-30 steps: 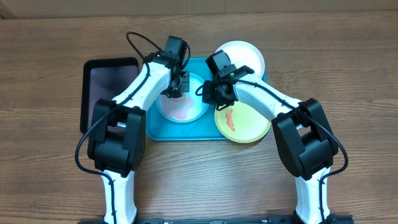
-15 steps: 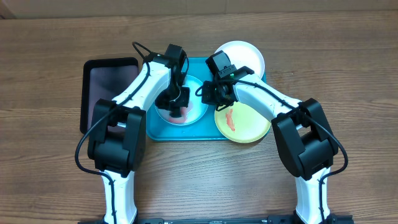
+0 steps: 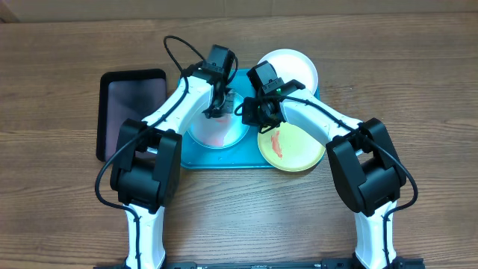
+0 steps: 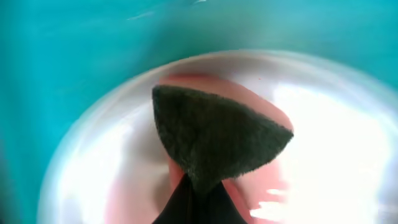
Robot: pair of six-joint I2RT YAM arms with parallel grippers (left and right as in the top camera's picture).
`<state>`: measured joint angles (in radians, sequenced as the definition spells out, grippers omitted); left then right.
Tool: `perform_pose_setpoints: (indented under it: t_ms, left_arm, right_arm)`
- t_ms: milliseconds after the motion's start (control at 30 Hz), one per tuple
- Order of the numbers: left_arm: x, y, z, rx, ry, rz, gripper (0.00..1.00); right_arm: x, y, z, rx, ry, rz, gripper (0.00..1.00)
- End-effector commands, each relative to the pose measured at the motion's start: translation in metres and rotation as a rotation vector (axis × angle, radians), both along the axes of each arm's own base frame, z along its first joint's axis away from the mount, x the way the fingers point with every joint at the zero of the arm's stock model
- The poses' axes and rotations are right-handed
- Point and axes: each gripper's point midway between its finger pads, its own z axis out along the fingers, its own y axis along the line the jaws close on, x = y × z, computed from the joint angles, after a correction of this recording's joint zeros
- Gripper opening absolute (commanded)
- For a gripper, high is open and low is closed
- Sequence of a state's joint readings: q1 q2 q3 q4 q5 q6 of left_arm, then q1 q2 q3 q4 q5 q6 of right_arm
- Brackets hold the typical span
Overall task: Clean dirty plates on tray and stack at the side
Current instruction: 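Scrub the light-blue plate with the sponge in the left gripper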
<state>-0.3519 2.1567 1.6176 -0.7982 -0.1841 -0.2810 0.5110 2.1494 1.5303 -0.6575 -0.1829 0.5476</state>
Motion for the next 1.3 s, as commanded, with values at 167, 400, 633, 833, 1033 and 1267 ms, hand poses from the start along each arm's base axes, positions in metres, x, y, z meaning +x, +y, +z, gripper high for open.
perform_pose_setpoints:
  t_ms: [167, 400, 633, 833, 1033, 1267]
  left_arm:
    - [-0.046, 0.039, -0.007, 0.192, 0.174, 0.099, 0.04]
    - [-0.093, -0.048, -0.010, -0.255, 0.412, -0.280, 0.04]
    - [-0.054, -0.070, -0.008, -0.321, 0.244, -0.311, 0.04]
    - [0.000, -0.018, -0.006, -0.024, 0.007, -0.074, 0.04]
    - [-0.005, 0.040, 0.003, 0.206, -0.047, 0.217, 0.04]
    - [-0.064, 0.014, -0.013, 0.042, 0.254, 0.178, 0.04]
  right_arm:
    - [-0.005, -0.001, -0.001, -0.005, 0.004, 0.005, 0.04]
    - [-0.005, -0.001, -0.001, -0.005, 0.004, 0.005, 0.04]
    - [-0.005, -0.001, -0.001, -0.005, 0.004, 0.005, 0.04]
    - [-0.005, -0.002, -0.002, -0.009, 0.003, 0.004, 0.04]
    - [-0.006, -0.002, -0.002, -0.010, 0.005, 0.004, 0.04]
    - [-0.006, -0.002, -0.002, -0.010, 0.006, 0.004, 0.04]
